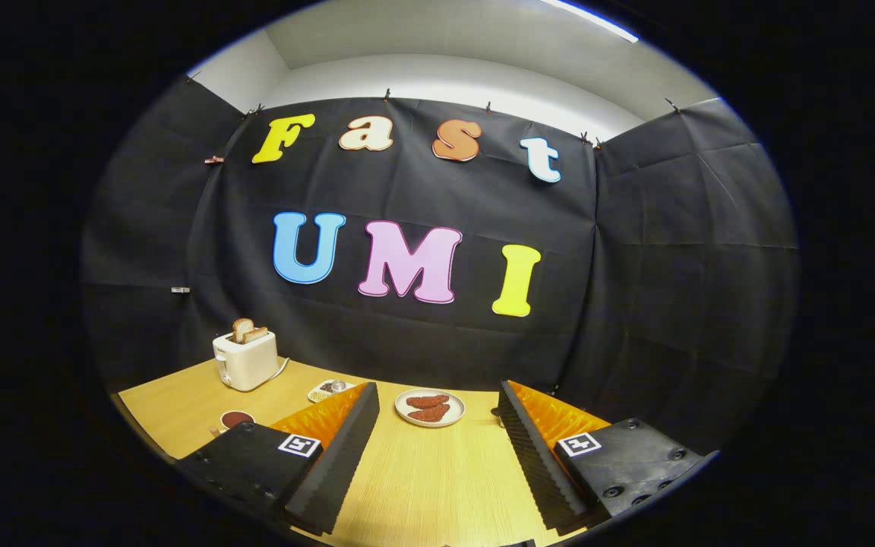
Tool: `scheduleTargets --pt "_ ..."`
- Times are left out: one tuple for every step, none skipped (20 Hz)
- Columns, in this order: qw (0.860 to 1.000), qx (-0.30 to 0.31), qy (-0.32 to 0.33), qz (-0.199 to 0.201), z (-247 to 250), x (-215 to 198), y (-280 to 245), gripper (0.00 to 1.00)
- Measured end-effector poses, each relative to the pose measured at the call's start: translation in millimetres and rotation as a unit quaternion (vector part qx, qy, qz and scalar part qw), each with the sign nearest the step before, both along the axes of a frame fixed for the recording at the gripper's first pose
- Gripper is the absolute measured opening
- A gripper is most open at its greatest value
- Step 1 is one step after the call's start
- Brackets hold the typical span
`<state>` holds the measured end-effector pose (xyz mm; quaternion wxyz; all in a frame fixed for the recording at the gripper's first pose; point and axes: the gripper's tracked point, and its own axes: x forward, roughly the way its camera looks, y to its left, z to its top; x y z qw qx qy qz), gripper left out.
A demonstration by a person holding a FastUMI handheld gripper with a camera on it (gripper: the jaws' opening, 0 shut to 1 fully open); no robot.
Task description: Take the bottle from table, then pour the juice into the cup, finally place the bottle on the coaster
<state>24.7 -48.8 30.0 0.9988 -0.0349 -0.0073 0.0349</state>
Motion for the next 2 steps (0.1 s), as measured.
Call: scheduleTargets --pt "1.000 -0.001 -0.005 0.002 2.9 3.8 1.2 0.97" --pt "1.000 -0.002 -0.009 0.003 5.0 8.0 2.0 0.97"
